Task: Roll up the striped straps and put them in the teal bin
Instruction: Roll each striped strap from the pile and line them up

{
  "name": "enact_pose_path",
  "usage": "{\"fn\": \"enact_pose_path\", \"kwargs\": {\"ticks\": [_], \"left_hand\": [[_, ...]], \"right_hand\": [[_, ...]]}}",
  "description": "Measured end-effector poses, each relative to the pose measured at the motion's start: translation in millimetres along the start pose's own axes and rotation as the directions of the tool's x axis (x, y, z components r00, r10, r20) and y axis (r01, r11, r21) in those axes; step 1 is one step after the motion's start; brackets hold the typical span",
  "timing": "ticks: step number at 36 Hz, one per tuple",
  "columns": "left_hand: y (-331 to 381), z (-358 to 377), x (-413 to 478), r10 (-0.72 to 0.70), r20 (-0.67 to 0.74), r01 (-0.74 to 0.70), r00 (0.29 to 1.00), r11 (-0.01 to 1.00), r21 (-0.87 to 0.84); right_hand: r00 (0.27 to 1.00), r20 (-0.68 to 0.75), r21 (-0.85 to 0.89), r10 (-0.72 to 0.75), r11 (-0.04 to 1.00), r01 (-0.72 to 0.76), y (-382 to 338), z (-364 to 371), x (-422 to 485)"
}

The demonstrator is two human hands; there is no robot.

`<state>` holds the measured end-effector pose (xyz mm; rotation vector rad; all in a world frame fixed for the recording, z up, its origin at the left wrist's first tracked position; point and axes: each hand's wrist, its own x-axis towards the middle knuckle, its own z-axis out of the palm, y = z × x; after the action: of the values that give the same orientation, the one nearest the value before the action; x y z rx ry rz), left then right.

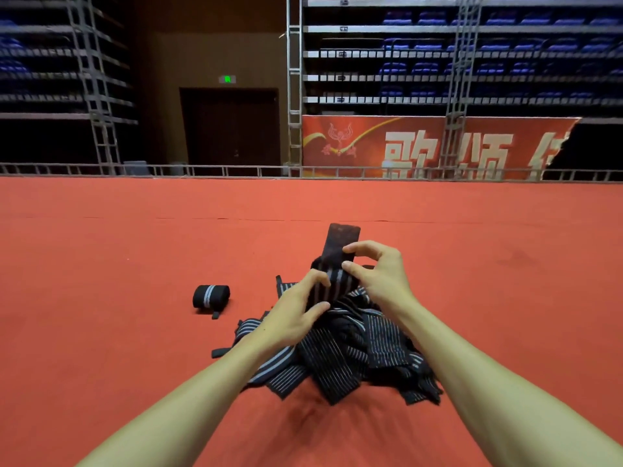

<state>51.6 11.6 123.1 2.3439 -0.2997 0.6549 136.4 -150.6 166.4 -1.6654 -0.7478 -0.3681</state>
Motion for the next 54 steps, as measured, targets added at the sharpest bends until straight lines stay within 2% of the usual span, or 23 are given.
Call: {"fn": "enact_pose_path", "kwargs": {"ticks": [4, 8, 10, 13, 20, 27, 31, 37, 42, 46, 50, 54], "left_hand": [[12, -4, 13, -0.032, -0.093, 0.019, 0.995, 0.991, -0.134], [25, -15, 22, -0.040, -0.144, 0.011, 0.989, 0.980, -0.198], [31, -20, 25, -0.030, -0.157, -0.006, 0.987, 0.974, -0.225], [37, -26, 26, -0.039, -0.157, -0.002, 0.987, 0.967, -0.254], [45, -32, 18, 0.000, -0.038, -0.010, 0.999, 0.962, -0.274], [56, -48, 31, -0.016, -0.132, -0.013, 0.991, 0.975, -0.221], [61, -54, 38, 0.005, -0.109, -0.026, 0.994, 0.982, -0.189], [60, -52, 38, 0.010, -0.087, -0.031, 0.996, 0.971, -0.237], [60, -39, 35, -0.020, 0.010, 0.022, 1.000, 0.960, -0.281], [56, -24, 36, -0.056, 0.054, 0.070, 0.997, 0.952, -0.297], [50, 1, 37, -0.064, 0.063, 0.080, 0.996, 0.956, -0.283], [40, 33, 37, -0.044, 0.131, 0.077, 0.990, 0.962, -0.261]], "right_hand": [[0.997, -0.008, 0.026, -0.074, 0.997, 0.074, -14, -9, 7], [0.986, 0.137, -0.029, -0.093, 0.995, 0.098, -20, -12, 13], [0.985, 0.158, -0.064, -0.075, 0.994, 0.086, -23, -11, 14], [0.990, 0.115, -0.080, -0.088, 0.992, 0.097, -33, -12, 17], [0.982, 0.089, -0.097, -0.169, 0.979, 0.178, -63, -12, 31], [0.977, 0.039, -0.057, -0.210, 0.976, 0.212, -96, -16, 65], [0.979, 0.001, -0.020, -0.205, 0.979, 0.205, -102, -17, 69], [0.977, -0.044, 0.004, -0.208, 0.978, 0.209, -95, -30, 61], [0.984, -0.007, -0.012, -0.179, 0.984, 0.179, -75, -39, 49], [0.995, -0.023, 0.050, -0.101, 0.994, 0.102, -54, -46, 37], [0.992, -0.125, 0.128, -0.012, 0.991, 0.028, -32, -53, 21], [0.968, -0.219, 0.219, 0.121, 0.973, -0.073, -4, -65, -1]]}}
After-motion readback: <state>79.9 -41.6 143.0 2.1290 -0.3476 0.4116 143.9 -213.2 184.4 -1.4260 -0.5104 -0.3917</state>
